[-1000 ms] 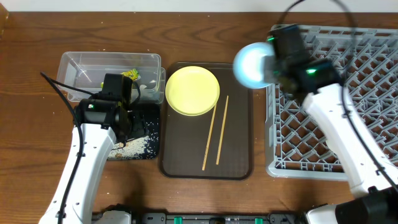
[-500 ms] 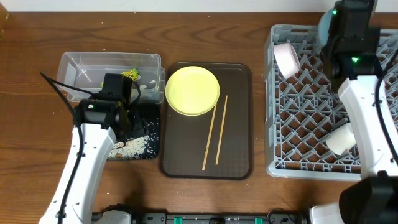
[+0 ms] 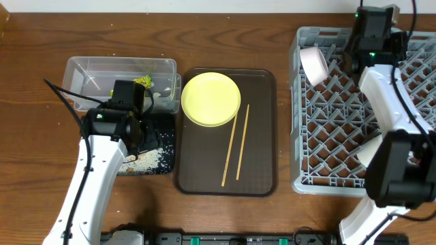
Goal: Sort waste into correct bins and load items into the dishwasher rack
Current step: 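Place the blue bowl upright at the rack's back edge and release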
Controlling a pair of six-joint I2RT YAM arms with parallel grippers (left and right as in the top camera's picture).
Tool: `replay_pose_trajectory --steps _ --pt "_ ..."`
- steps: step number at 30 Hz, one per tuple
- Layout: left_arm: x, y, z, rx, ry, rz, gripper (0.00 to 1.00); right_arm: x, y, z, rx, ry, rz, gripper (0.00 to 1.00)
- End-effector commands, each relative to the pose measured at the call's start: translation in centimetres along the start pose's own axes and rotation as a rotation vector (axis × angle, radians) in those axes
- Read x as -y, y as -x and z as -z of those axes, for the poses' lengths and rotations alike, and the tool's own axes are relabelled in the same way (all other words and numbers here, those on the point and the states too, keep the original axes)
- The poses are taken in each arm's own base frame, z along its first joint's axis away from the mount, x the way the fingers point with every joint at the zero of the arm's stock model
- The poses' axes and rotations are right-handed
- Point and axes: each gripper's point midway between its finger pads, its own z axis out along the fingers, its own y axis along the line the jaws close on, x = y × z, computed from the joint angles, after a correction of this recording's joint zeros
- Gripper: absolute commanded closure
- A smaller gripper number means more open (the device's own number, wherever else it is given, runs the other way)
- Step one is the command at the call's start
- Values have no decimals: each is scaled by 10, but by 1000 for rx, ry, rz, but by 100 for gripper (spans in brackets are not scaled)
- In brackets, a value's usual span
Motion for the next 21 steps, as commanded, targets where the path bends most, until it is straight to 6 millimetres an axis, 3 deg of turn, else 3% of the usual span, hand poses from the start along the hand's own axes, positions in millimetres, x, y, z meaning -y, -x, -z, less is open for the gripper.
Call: replay_pose_trajectory --steps 1,5,21 --pt "-2 3 5 20 0 19 24 -5 -5 -5 -29 -56 31 99" --pt "-2 3 5 20 0 19 25 -22 -9 -8 -36 -44 56 99" --pt "2 1 5 9 -24 18 25 -43 1 11 7 0 3 99"
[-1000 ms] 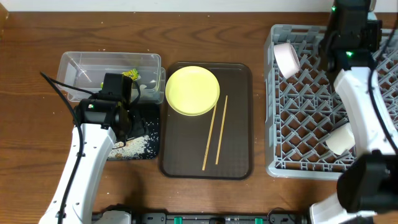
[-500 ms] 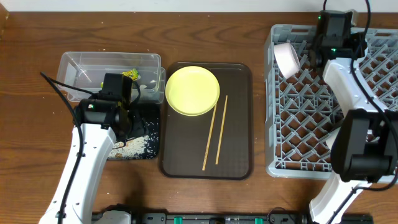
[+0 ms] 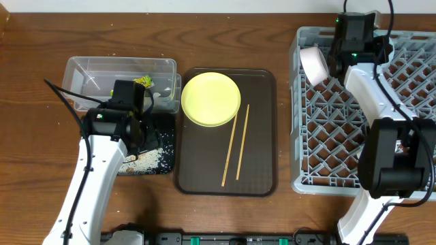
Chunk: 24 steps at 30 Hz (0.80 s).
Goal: Sort waste into correct bins and load items into the dishwasher rack
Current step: 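Place the blue bowl upright at the rack's back edge and release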
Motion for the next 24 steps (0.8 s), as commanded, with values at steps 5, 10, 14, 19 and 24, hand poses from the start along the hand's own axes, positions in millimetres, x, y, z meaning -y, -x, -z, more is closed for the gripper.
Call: replay_pose_trajectory --steps 5,10,14,19,24 --pt "1 2 5 13 -17 18 25 -18 3 10 15 35 -18 98" --pt "1 2 5 12 -17 18 25 -21 1 13 11 40 -20 97" --pt "1 1 5 11 -16 18 25 -11 9 12 28 -4 -76 99" --pt "0 0 5 5 -13 17 25 1 16 10 45 -53 -89 99" --pt "0 0 5 5 -13 17 24 8 12 4 28 -75 -90 99"
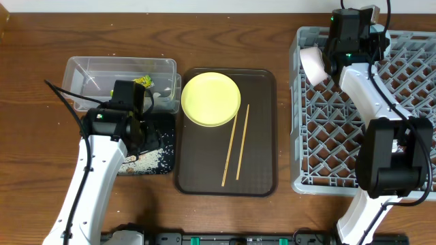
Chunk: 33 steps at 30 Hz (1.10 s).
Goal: Sort waste into correct bins and load items into the dishwasher rack
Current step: 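Place the blue bowl upright at the rack's back edge and release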
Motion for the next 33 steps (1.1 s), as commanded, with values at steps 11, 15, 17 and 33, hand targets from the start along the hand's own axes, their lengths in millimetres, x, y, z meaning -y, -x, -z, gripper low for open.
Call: replay_pose_trajectory --steps 11,15,17,33 --pt "-1 2 5 18 -2 18 25 2 -12 -14 -43 -48 31 99" --pt "-1 2 5 18 -2 18 24 -7 -22 -19 -67 -71 64 99" --pt "-1 2 5 18 -2 18 25 -9 -25 -19 -76 -90 72 99" --pt "-1 2 5 18 -2 18 24 -31 -39 9 -95 -57 78 99"
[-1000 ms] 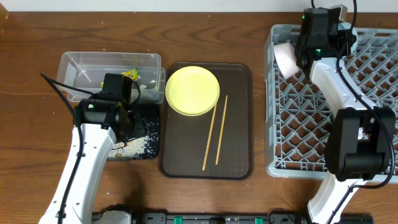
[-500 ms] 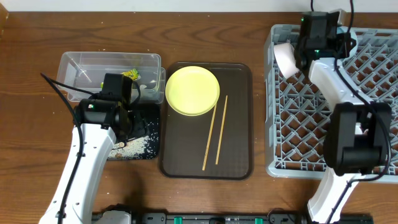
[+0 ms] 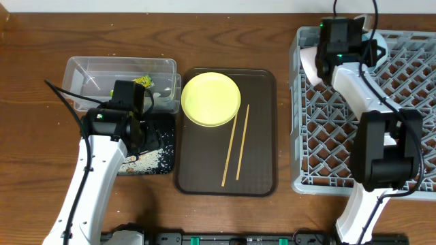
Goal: Sort waste into correct bins and load items into the dishwasher rack
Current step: 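Place the blue bowl upright at the rack's back edge and release, then reach the right gripper to the chopsticks and grasp one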
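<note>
A yellow plate [image 3: 210, 99] and two wooden chopsticks [image 3: 235, 144] lie on the brown tray [image 3: 262, 177]. A white cup [image 3: 308, 63] lies on its side in the far left corner of the grey dishwasher rack [image 3: 340, 136]. My right gripper [image 3: 320, 62] sits right against the cup and partly covers it; its fingers are hidden under the wrist. My left gripper [image 3: 141, 131] hangs over the black bin [image 3: 153, 160], which holds rice scraps; its fingers are hidden too.
A clear plastic bin [image 3: 102, 73] with a green-yellow scrap inside stands at the far left, behind the black bin. Next to the plate sits a small clear container [image 3: 163, 99]. The rack fills the right side of the table.
My right gripper has shifted left along the rack's far edge and now overlaps the white cup. The cup, plate, chopsticks and left arm are where they were.
My right gripper began at the rack's far edge, well to the right of the white cup. At each later moment it was further left, nearer the cup, and now it covers part of it. The left arm stayed over the black bin throughout.
</note>
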Controlling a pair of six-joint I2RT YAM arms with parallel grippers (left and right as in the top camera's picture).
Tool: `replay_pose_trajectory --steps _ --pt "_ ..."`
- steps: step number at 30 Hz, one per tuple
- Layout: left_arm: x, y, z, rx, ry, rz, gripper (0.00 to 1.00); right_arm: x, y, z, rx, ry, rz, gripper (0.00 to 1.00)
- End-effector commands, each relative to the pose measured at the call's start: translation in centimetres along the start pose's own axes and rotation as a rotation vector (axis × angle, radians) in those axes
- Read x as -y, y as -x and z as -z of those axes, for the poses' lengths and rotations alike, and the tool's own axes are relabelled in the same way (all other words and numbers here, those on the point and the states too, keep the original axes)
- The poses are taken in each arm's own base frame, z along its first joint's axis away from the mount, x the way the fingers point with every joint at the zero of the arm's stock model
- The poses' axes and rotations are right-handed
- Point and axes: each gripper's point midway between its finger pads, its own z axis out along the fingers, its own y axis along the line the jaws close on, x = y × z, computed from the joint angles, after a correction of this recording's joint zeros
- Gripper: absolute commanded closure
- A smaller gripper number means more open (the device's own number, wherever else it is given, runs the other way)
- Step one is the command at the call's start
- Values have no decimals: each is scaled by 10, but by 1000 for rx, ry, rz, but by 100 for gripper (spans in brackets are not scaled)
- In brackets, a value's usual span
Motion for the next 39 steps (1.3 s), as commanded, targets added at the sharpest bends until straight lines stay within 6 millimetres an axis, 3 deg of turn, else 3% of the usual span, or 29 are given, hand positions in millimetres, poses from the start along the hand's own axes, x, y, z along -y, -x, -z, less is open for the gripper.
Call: replay_pose_trajectory --steps 1,6,11,19,23,27,30,33,35,39 --pt "-1 3 5 20 -3 18 25 -17 -12 8 -16 33 -32 99" --pt "-1 3 5 20 -3 18 25 -27 -31 18 -79 162 -79 98" --pt "-1 3 5 20 -3 18 25 -37 -48 34 -174 354 -178 89" --pt "-1 3 5 20 -3 18 25 -48 -57 69 -247 627 -168 47" --pt "-1 3 5 19 -3 18 25 -32 -58 78 -249 645 -172 37" --pt "-1 3 5 20 -3 18 24 -5 -45 93 -203 690 -235 26" --pt "-1 3 5 20 -3 18 24 6 -35 122 -171 855 -277 23" --pt "-1 3 5 20 -4 18 24 2 -32 168 -162 1125 -264 23" --pt "-1 4 5 25 -5 19 24 -5 -37 204 -178 1324 -220 23" --pt "1 7 6 37 -12 20 24 -20 -55 245 -227 1465 -132 24"
